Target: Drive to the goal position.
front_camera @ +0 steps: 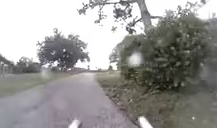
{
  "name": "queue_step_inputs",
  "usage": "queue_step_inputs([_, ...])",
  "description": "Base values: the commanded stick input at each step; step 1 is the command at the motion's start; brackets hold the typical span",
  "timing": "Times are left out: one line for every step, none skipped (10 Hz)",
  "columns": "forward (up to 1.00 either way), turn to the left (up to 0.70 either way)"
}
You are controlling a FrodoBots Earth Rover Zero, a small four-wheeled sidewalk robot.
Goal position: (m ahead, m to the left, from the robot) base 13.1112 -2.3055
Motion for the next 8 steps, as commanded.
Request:
queue_step_inputs([0.7, 0.35])
queue_step_inputs([0.7, 0.35])
queue_step_inputs([0.7, 0.35])
queue_step_inputs([0.7, 0.31])
queue_step_inputs([0.7, 0.2])
queue_step_inputs([0.7, 0.06])
queue_step_inputs([0.7, 0.0])
queue_step_inputs([0.7, 0.0])
